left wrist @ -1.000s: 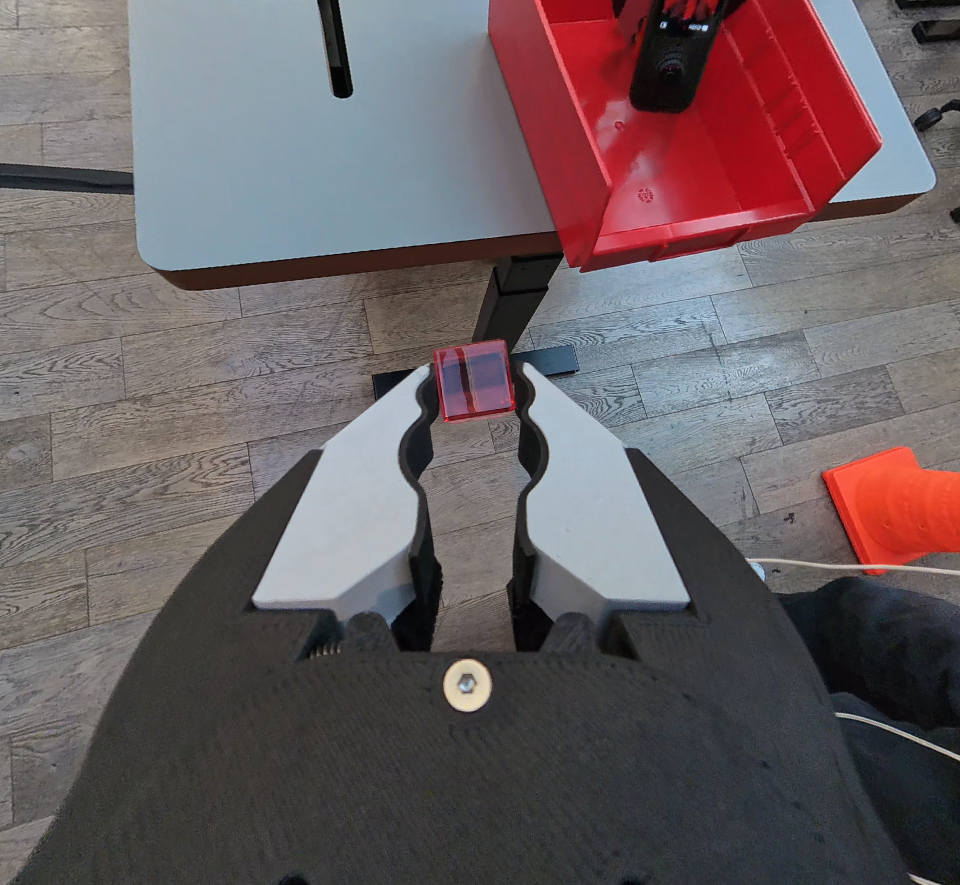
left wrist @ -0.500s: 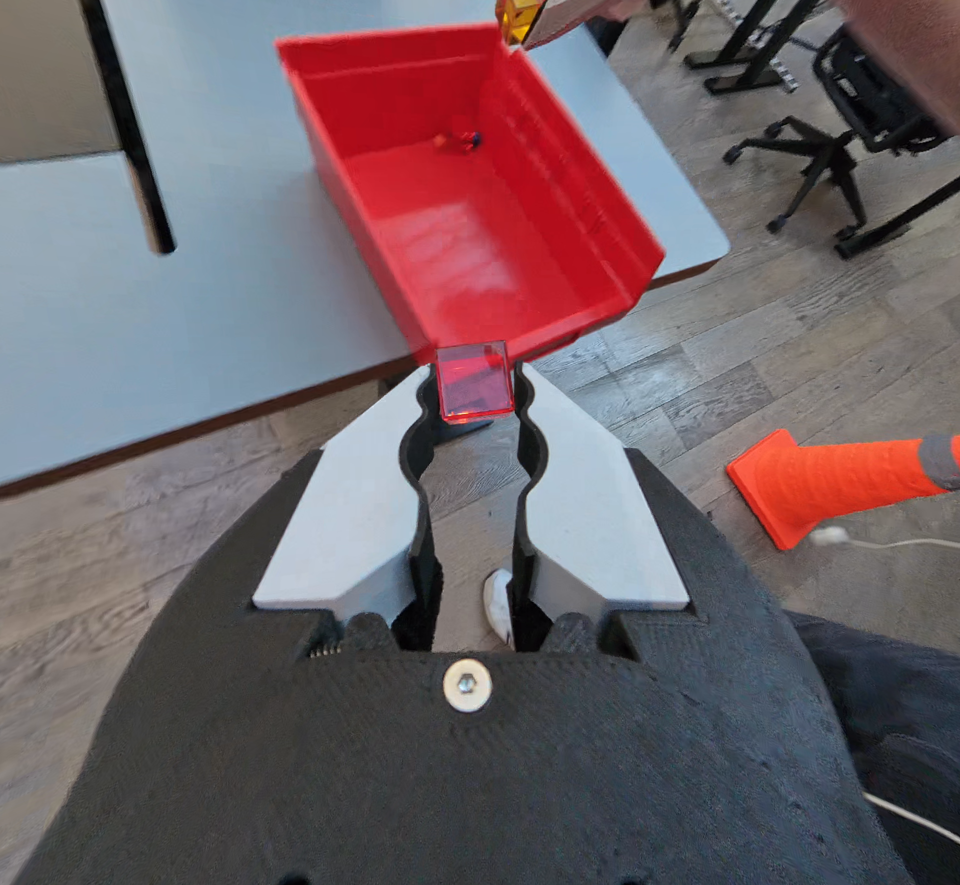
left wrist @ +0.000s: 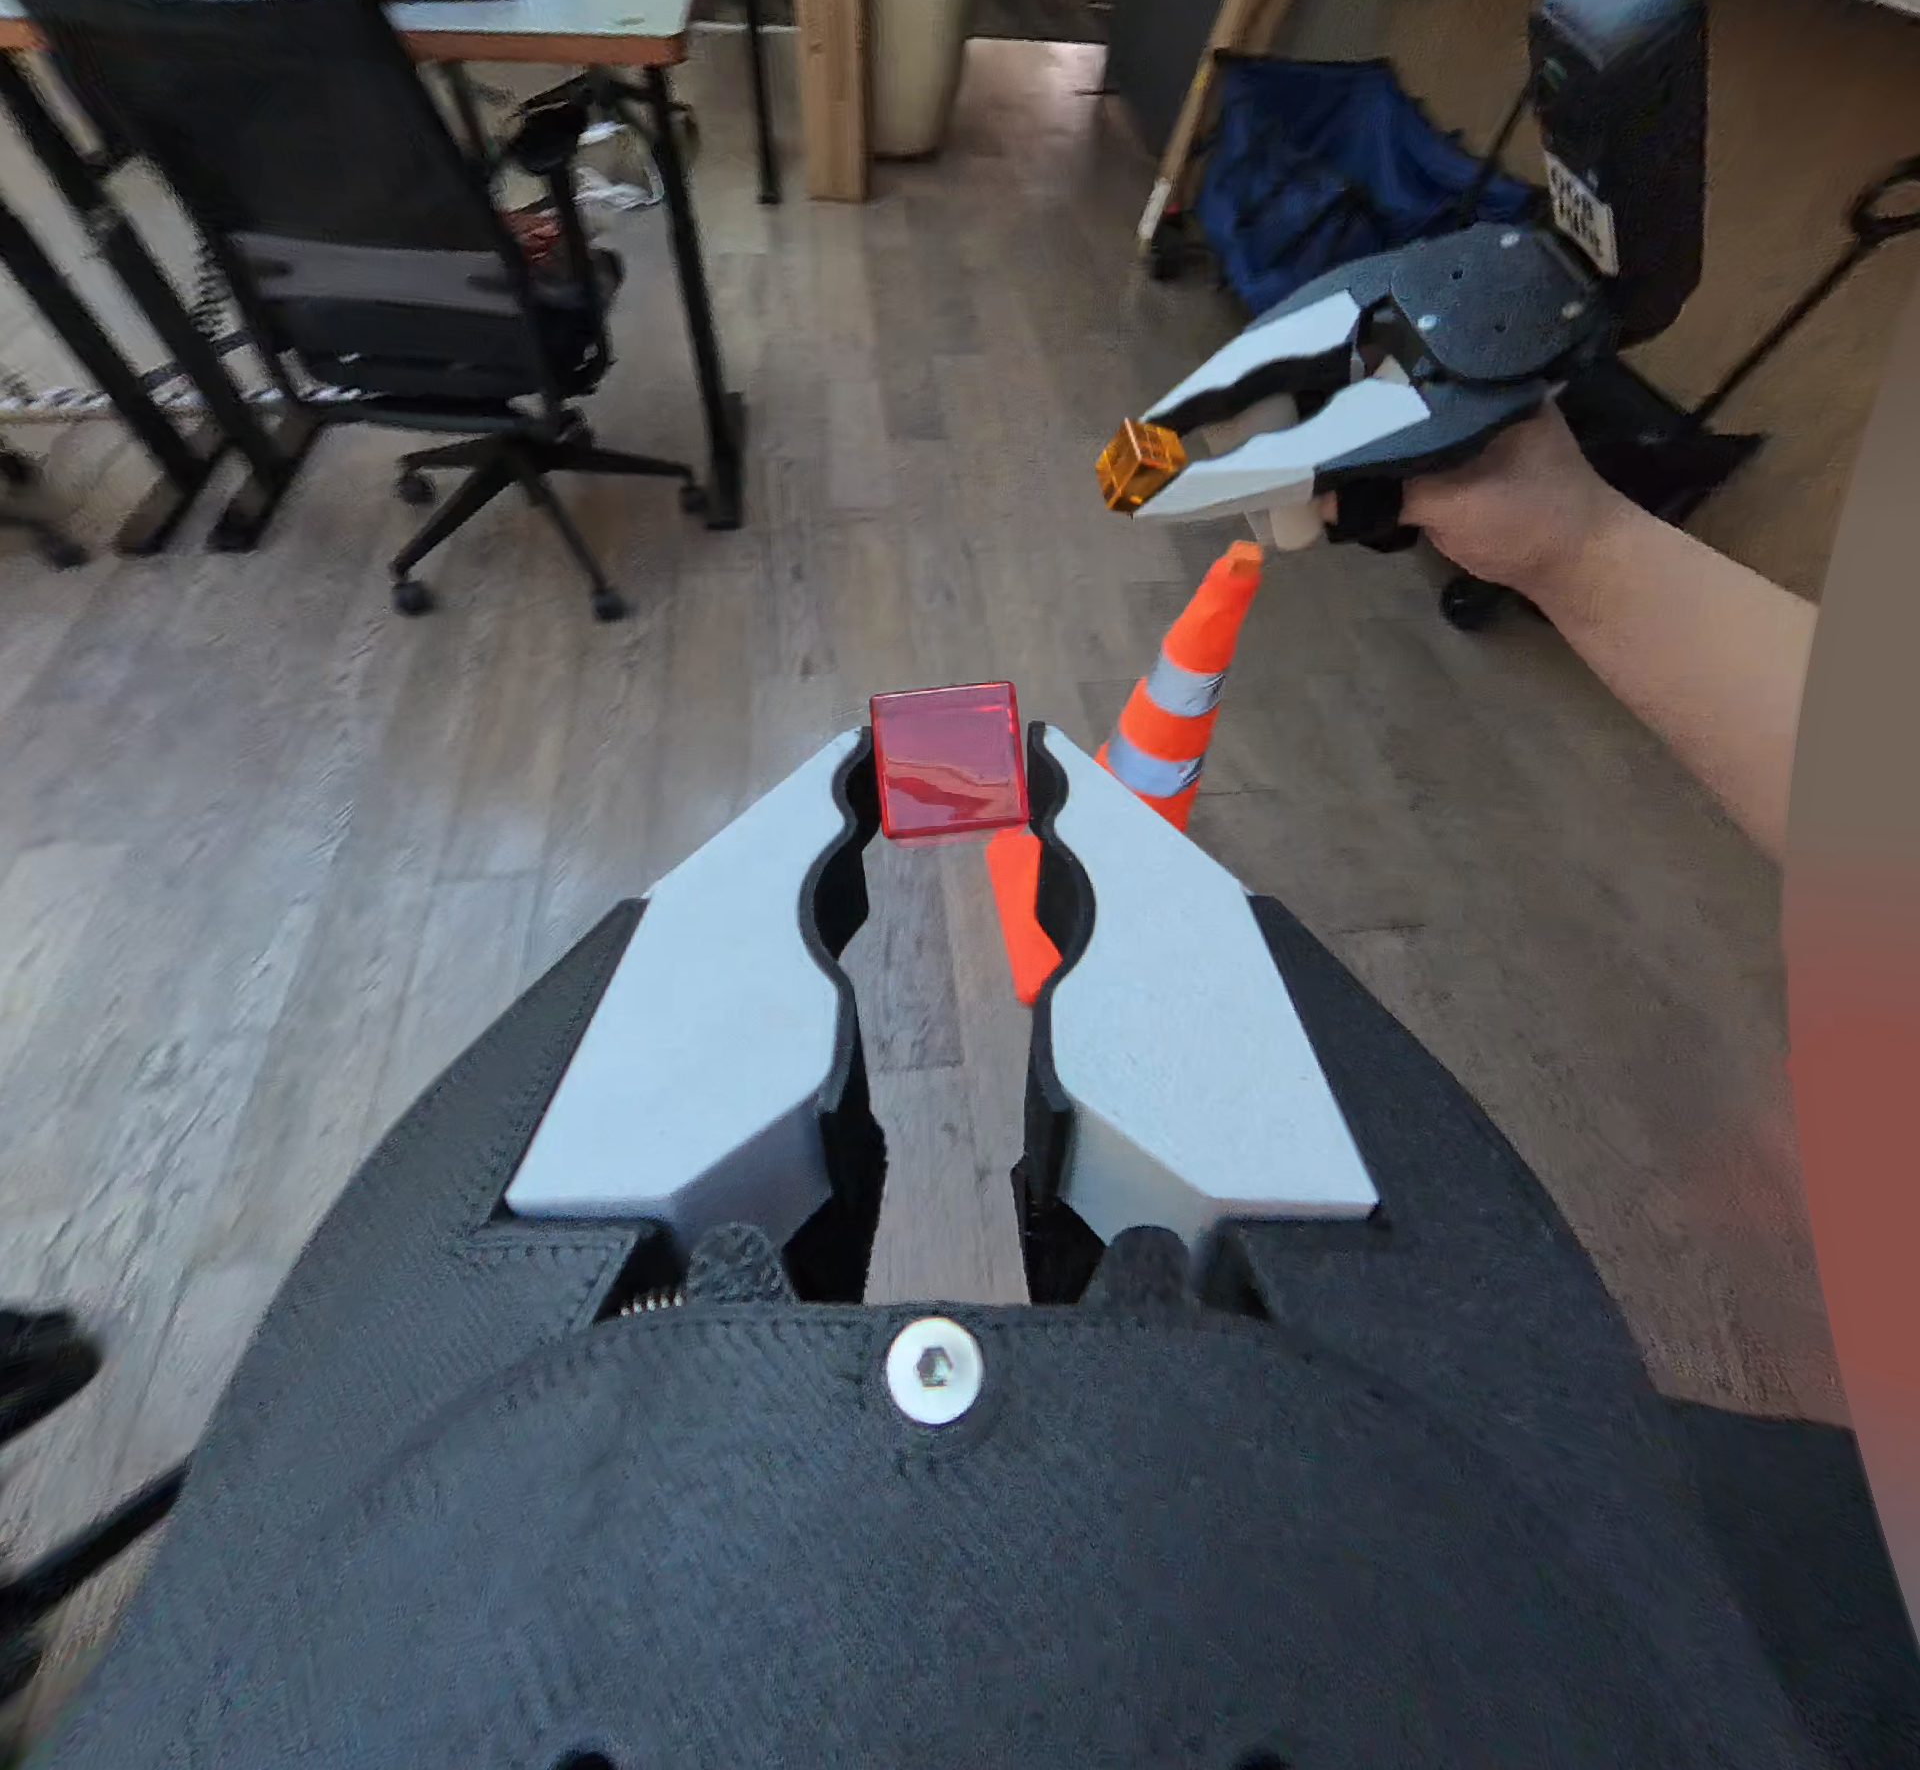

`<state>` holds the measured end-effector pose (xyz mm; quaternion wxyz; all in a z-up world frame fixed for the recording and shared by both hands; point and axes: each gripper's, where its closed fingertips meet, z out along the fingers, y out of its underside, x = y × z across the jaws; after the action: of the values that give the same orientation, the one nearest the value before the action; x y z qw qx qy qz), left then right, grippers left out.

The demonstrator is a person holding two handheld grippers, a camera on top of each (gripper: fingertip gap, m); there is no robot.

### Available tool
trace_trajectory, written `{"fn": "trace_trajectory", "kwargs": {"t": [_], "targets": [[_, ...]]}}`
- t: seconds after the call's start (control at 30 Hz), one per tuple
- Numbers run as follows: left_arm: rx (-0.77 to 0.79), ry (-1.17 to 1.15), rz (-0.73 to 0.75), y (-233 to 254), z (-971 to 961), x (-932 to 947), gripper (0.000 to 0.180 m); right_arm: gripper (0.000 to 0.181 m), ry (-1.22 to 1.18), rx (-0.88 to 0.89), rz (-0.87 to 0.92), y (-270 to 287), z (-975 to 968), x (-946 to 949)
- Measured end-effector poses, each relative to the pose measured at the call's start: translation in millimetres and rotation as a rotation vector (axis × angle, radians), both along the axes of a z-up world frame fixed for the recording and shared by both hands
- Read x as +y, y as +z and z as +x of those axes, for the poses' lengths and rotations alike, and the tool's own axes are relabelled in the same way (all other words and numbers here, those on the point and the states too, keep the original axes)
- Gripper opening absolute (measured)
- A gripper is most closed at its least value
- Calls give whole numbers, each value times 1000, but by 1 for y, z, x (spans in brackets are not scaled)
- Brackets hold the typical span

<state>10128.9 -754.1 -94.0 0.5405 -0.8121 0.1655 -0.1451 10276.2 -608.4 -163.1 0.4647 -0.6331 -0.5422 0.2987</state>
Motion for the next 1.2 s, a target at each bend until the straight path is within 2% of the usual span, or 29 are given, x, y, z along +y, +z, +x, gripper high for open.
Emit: {"fn": "trace_trajectory", "kwargs": {"t": [0.17,0.3,0.47,0.67,0.9,1.2], "targets": [[-126,-264,35,-10,191,127,26,26,-286,-111,-18,-35,213,66],[-163,-399,-40,-57,303,210,26,26,-370,-124,-62,-84,316,119],[-69,-477,-84,-127,395,289,26,26,-377,-96,-144,-172,366,171],[-9,-490,-140,-187,438,337,26,26,-363,-83,-167,-242,364,207],[-11,-482,-196,-219,443,354,26,26,-340,-171,-161,-277,357,220],[-36,-472,-204,-223,433,359,26,26,-295,-216,-159,-283,352,224]]}}
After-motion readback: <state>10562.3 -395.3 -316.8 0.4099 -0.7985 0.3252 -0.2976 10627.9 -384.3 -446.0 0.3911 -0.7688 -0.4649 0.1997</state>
